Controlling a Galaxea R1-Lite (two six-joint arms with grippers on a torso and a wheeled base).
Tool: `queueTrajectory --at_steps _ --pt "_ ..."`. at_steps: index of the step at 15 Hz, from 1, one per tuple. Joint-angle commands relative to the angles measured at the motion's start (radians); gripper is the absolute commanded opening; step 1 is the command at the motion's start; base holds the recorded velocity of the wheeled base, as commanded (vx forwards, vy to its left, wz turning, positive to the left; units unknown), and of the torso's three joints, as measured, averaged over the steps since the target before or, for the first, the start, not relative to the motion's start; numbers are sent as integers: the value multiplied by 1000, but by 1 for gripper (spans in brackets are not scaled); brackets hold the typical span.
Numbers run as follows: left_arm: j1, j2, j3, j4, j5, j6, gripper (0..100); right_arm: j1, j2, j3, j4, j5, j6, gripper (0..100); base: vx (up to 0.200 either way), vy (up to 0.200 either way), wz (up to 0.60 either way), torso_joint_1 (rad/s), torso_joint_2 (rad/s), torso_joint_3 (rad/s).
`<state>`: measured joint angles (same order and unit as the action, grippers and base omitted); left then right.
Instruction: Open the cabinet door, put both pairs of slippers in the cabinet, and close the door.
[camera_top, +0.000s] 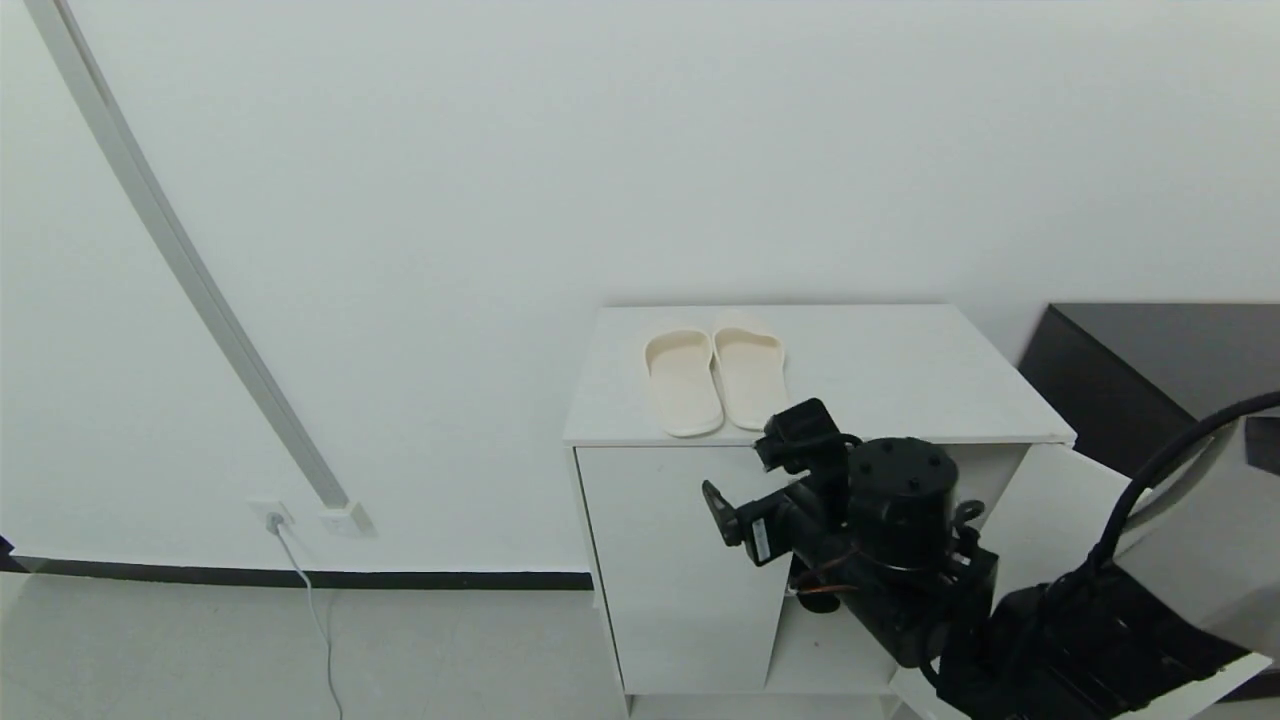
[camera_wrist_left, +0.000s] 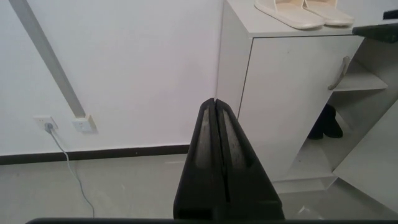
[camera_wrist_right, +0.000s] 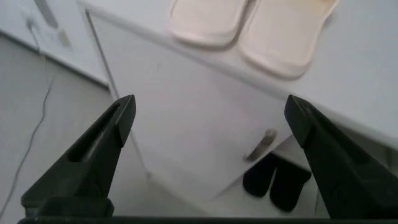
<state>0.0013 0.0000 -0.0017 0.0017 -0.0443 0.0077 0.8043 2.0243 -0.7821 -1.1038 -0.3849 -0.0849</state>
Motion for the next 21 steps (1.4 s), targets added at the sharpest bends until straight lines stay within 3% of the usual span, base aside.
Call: queueTrajectory --at_steps 1,3,5,12,17,21 --pt "0 0 0 0 0 0 0 24 -107 -180 256 -34 113 100 0 0 0 0 0 0" --pt "0 0 0 0 0 0 0 38 -121 -309 446 -92 205 100 0 0 0 0 0 0" --pt "0 0 0 0 0 0 0 43 -114 -359 530 -158 240 100 0 0 0 0 0 0" --pt "0 2 0 0 0 0 0 43 -47 -351 519 -206 264 100 171 0 0 3 1 3" --pt "0 2 0 0 0 0 0 38 103 -358 352 -200 272 100 200 0 0 5 1 3" --pt "0 0 0 0 0 -2 0 16 189 -468 346 -198 264 100 0 0 0 0 0 0"
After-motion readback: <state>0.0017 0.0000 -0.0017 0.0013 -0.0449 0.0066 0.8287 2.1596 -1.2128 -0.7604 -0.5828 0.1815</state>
